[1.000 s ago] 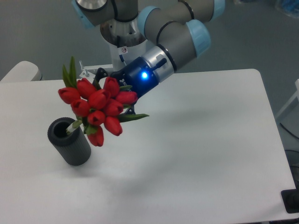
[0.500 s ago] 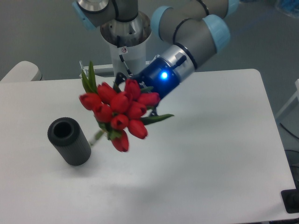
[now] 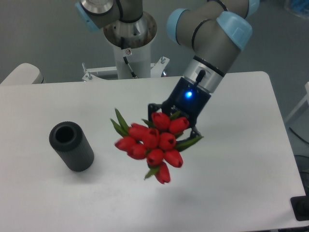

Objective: Pick up the flowers from the vase
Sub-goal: 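Carry the tulips away from the vase and lower them over the table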

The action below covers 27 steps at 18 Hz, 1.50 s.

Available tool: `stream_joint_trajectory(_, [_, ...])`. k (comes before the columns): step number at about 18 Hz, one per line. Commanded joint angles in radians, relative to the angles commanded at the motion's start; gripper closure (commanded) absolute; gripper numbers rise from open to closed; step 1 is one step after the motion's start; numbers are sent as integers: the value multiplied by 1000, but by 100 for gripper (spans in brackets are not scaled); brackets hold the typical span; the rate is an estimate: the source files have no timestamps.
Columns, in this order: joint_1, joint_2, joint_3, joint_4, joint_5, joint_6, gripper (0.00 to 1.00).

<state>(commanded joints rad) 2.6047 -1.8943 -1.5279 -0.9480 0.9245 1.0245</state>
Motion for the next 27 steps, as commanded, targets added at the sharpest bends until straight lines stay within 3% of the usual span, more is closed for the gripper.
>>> stream_joint_trajectory(3, [-23, -61, 55, -18, 143, 54, 88])
stream_joint_trajectory(6, [-34, -101, 113, -81, 235, 86, 92])
stream_joint_trajectory(13, [-51, -172, 161, -165, 450, 261, 93])
stream_joint_trajectory(17, [-74, -232, 253, -244, 542, 276, 92])
stream_joint_trajectory(21, [-95, -262, 262, -235, 623, 321, 91])
stream_joint_trajectory(27, [-95, -319, 282, -227, 634, 394, 93])
